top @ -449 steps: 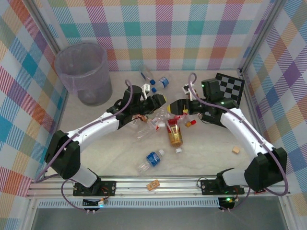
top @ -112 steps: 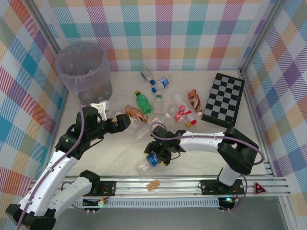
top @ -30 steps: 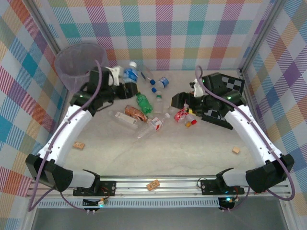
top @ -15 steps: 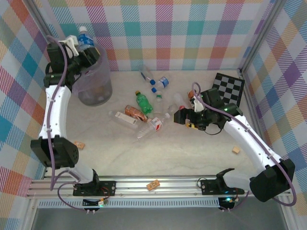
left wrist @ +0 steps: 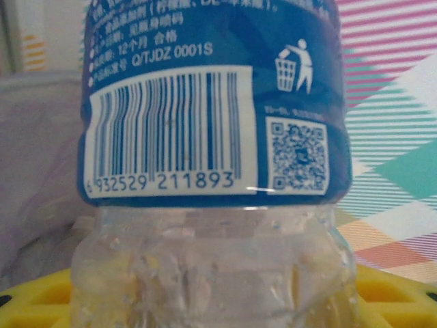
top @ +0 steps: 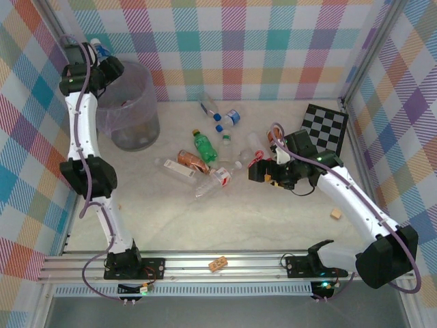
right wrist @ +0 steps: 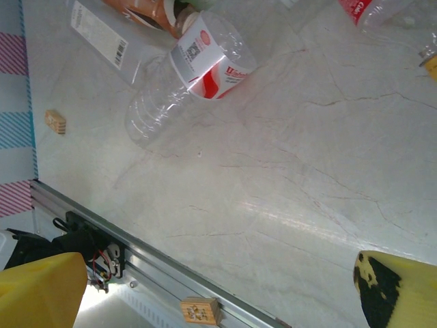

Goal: Put the plastic bottles in the bin

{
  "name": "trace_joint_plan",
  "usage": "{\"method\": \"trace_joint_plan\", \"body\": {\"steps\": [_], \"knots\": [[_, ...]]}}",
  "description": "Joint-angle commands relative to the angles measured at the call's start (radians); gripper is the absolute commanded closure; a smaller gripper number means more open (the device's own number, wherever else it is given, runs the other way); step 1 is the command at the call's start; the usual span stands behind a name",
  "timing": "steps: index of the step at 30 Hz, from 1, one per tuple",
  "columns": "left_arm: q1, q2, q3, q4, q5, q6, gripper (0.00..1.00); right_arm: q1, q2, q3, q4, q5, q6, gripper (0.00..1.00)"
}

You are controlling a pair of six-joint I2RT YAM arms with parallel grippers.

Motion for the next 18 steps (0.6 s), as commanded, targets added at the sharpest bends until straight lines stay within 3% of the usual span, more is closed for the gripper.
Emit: {"method": "trace_joint_plan", "body": {"steps": [1, 10, 14, 18], "knots": [[0.006, 0.047, 0.050, -0.153, -0.081, 0.093, 1.00, 0.004, -0.019, -0.028, 0.019, 0.018, -0.021, 0.00], [-0.006, 0.106, -0.005, -0.225, -0.138, 0.211, 1.00, 0.004, 0.007, -0.040, 0.048, 0.003, -0.023, 0.00], [-0.010, 0.133, -0.017, -0.246, -0.141, 0.224, 0.75, 0.004, 0.013, -0.043, 0.053, 0.006, -0.020, 0.00], [-0.011, 0.148, -0.031, -0.247, -0.125, 0.223, 0.42, 0.005, 0.008, -0.046, 0.054, 0.028, -0.016, 0.00]]}}
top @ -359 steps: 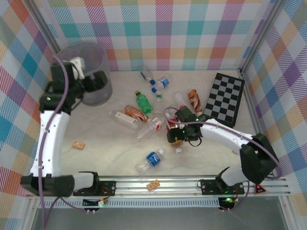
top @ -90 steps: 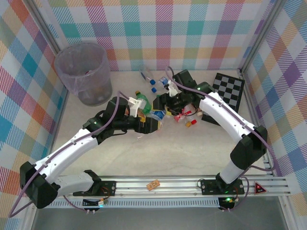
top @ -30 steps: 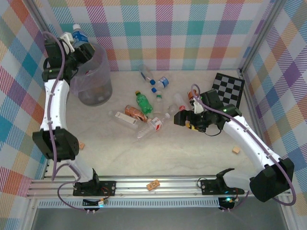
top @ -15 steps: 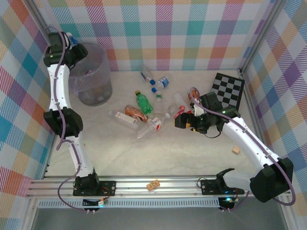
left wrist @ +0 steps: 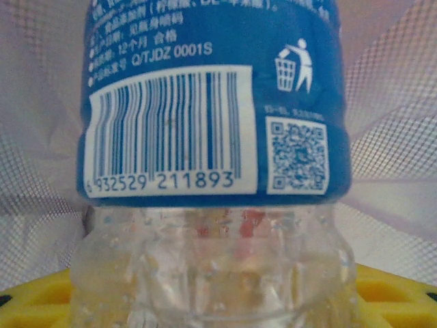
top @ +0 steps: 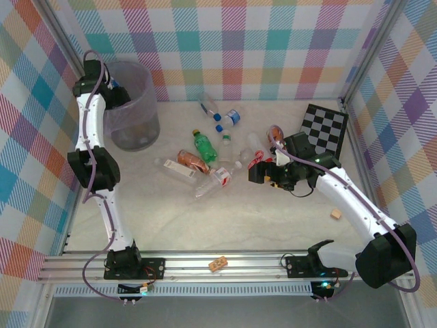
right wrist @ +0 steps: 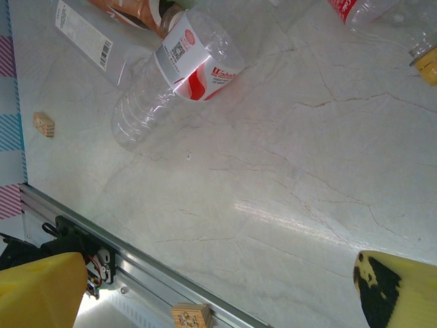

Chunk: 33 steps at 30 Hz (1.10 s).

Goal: Put the plastic bottles in the bin

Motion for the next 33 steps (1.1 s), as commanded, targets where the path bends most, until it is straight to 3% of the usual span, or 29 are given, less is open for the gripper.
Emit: {"method": "trace_joint_plan", "body": {"steps": [1, 5, 10, 16, 23, 28, 33], "knots": [[-0.009, 0.013, -0.011, -0.026, -0.004, 0.028, 0.36, 0.003, 0.005, -0.012, 0.018, 0.019, -0.017, 0.00], [-0.012, 0.008, -0.011, -0.023, -0.006, 0.031, 0.16, 0.003, 0.002, -0.013, 0.020, 0.030, -0.006, 0.00], [-0.016, -0.015, -0.009, -0.026, 0.028, 0.029, 0.00, 0.002, -0.004, -0.009, 0.027, 0.037, 0.005, 0.01], [-0.018, -0.064, -0.007, -0.026, 0.032, 0.032, 0.00, 0.002, -0.012, 0.054, -0.026, 0.117, -0.054, 0.00], [-0.024, -0.164, 0.027, -0.090, 0.029, 0.068, 0.00, 0.003, 0.036, 0.152, -0.090, 0.355, -0.126, 0.01], [-0.037, -0.275, -0.024, -0.075, -0.005, 0.081, 0.00, -0.007, 0.132, 0.236, -0.096, 0.504, -0.215, 0.03], [-0.072, -0.375, -0.085, -0.053, -0.016, 0.106, 0.00, -0.080, 0.293, 0.332, -0.070, 0.589, -0.320, 0.04]]}}
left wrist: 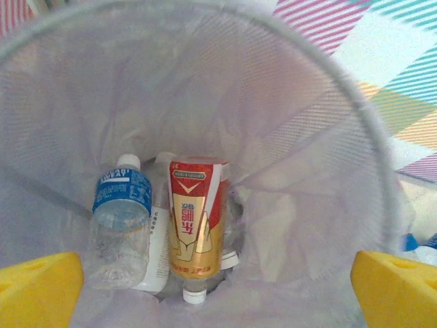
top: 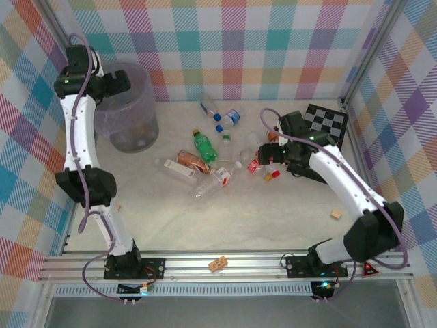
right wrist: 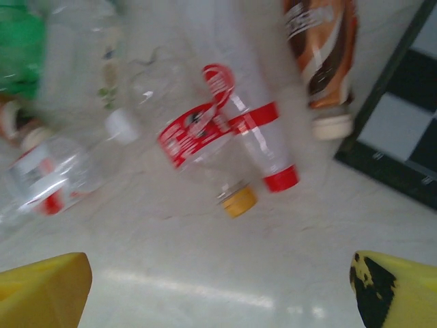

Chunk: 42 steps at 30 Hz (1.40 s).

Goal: Put the plastic bottles in the bin

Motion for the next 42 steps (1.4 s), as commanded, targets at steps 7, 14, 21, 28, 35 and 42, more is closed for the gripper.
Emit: {"method": "trace_joint_plan", "body": {"steps": [7, 14, 21, 28, 35, 42], "knots": [[-0.084, -0.203, -0.122, -0.023, 0.024, 0.036, 0.00, -0.118, 0.317, 0.245, -0.009, 0.104, -0.218, 0.12], [-0.238, -0.571, -0.599, 0.146, 0.084, -0.075, 0.00, -0.143, 0.509, 0.382, -0.060, 0.047, -0.262, 0.20], [-0.471, -0.866, -1.036, 0.263, 0.014, -0.244, 0.00, -0.164, 0.600, 0.405, -0.060, 0.037, -0.273, 0.20], [-0.644, -1.023, -1.318, 0.371, -0.069, -0.431, 0.00, -0.180, 0.648, 0.372, -0.019, 0.038, -0.284, 0.23], [-0.752, -0.989, -1.378, 0.405, -0.129, -0.456, 0.00, -0.191, 0.688, 0.378, 0.004, -0.002, -0.271, 0.33], [-0.754, -0.974, -1.401, 0.456, -0.091, -0.469, 0.00, -0.191, 0.714, 0.379, -0.002, -0.018, -0.255, 0.38]]}}
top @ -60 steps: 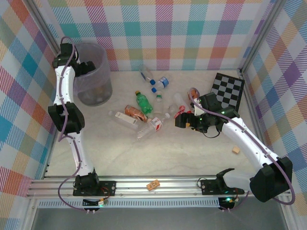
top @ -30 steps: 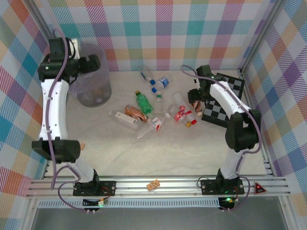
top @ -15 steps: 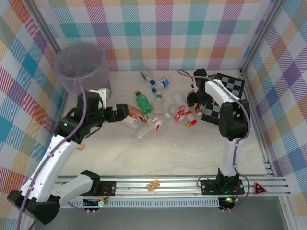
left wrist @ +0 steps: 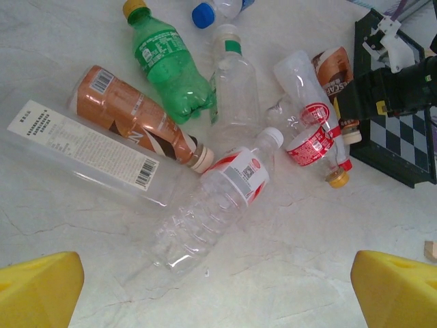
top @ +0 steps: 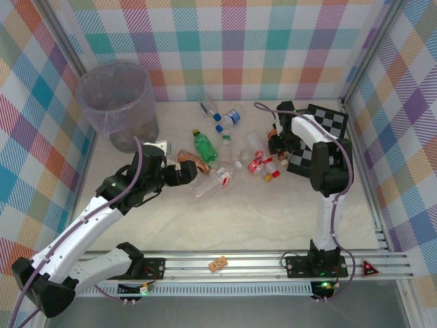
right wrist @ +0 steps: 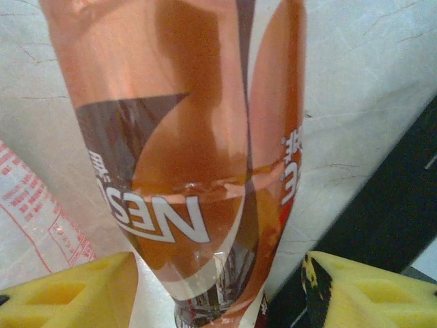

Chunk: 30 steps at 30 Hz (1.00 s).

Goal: Put the plastic bottles in the bin

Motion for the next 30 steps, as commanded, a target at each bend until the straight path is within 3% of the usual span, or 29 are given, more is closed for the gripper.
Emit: {"method": "trace_joint_plan", "body": {"steps": [1, 6, 16, 30], "knots": [[-0.006, 0.011, -0.011, 0.052, 0.011, -0.018, 0.00, -0.004, 0.026, -0.001, -0.009, -0.042, 0.013, 0.39], [-0.006, 0.021, -0.016, 0.085, 0.038, -0.021, 0.00, -0.003, 0.034, -0.016, 0.005, -0.064, 0.015, 0.41], [-0.006, 0.036, -0.023, 0.113, 0.039, -0.034, 0.00, -0.003, 0.050, -0.022, 0.021, -0.056, 0.021, 0.55], [-0.006, 0.068, -0.059, 0.415, 0.148, -0.164, 0.00, 0.020, -0.278, -0.057, -0.044, -0.080, 0.015, 0.59]]}}
